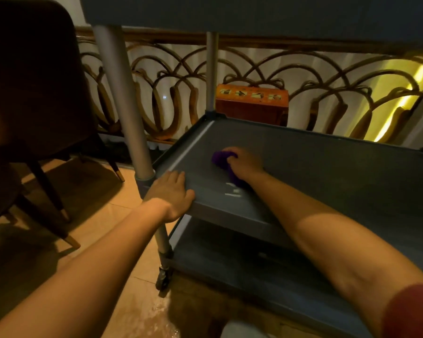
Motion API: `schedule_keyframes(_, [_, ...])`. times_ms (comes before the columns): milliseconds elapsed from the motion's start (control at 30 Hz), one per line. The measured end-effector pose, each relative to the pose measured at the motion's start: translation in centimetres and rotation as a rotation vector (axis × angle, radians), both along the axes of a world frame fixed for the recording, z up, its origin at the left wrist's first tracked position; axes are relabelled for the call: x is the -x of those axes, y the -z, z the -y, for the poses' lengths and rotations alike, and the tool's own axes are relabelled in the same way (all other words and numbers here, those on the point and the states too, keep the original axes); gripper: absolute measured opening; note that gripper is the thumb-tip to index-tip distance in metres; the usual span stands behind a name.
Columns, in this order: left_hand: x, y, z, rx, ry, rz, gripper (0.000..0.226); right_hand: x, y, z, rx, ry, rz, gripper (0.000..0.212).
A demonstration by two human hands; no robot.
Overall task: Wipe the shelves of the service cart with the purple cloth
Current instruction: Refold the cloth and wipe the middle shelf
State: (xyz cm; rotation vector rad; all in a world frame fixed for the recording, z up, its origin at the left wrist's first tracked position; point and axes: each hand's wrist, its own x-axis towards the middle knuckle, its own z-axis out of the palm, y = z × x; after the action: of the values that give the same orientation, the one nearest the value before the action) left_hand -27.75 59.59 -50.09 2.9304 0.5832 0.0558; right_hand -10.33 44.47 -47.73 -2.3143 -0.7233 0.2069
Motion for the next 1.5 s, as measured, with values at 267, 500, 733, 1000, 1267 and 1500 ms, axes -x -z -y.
schedule_keyframes(267, [-0.3, -0.2, -0.1, -0.038, 0.014, -0.018, 0.068, 4.9, -2.3, 6.0, 0.031, -0.380, -0.126, 0.049])
schedule_keyframes(500, [-0.2, -0.3, 0.1, -0.020, 0.008, 0.016, 0.055, 5.6, -4.1, 7.2, 0.058, -0.369, 0.038, 0.035])
schedule_keyframes(733, [-0.5, -0.5, -0.1, -0.033, -0.004, -0.053, 0.058, 8.0, -0.7, 3.5, 0.247, -0.394, 0.257, 0.038])
schedule_keyframes(1000, [-0.6, -0.9, 0.1, -0.040, -0.015, -0.109, 0.062, 5.8, -1.8, 27.3, 0.671, 0.082, 0.240, 0.043])
schedule_keyframes(1267, [-3.6, -2.6, 7.3, 0.130, 0.156, 0.027, 0.038, 7.8, -4.4, 26.1, 0.390, 0.296, 0.276, 0.033])
schedule_keyframes(1500, [-5.4, 0.3, 8.2, 0.037, 0.120, -0.043, 0.045, 9.1, -1.2, 15.1, 0.449, 0.105, 0.184, 0.051])
